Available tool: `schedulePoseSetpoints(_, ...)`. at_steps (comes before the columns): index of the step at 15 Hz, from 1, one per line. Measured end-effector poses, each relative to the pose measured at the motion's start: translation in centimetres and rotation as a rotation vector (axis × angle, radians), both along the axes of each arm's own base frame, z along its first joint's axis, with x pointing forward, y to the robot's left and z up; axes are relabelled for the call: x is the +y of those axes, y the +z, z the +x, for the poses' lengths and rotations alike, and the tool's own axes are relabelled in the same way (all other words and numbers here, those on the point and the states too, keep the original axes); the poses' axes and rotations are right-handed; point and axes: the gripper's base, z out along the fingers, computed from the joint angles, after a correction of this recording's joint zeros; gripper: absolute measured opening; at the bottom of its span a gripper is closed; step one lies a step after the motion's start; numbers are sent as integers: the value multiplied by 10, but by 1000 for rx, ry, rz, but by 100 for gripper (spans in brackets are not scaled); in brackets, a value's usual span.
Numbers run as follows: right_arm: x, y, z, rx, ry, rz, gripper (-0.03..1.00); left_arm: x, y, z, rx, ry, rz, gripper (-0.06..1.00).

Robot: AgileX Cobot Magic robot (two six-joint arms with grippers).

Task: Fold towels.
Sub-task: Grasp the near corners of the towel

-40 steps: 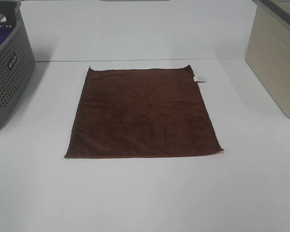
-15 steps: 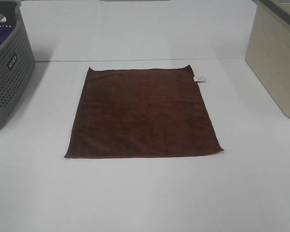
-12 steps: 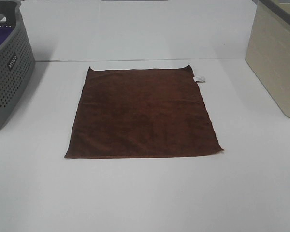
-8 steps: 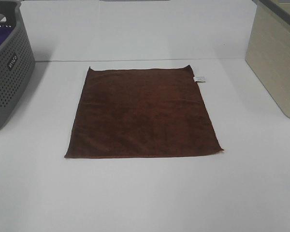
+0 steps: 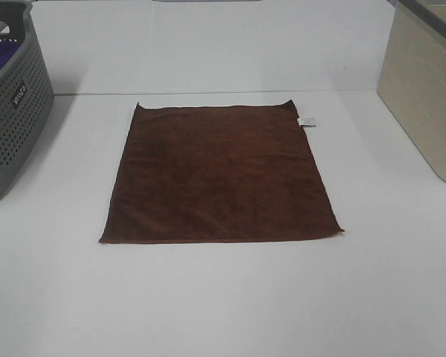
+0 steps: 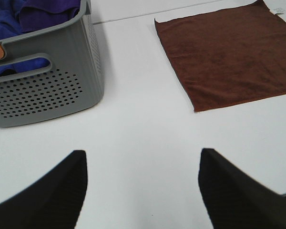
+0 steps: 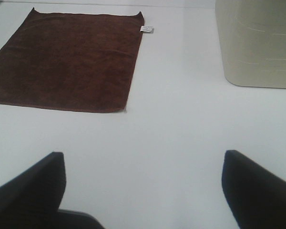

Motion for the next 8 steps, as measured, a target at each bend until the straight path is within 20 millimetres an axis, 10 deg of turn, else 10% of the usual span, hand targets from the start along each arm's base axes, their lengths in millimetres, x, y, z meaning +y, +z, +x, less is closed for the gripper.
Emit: schedulePoseSetpoints(8,0,0,0,0,2,2,84,-1,0,0,0,-4,-6,64)
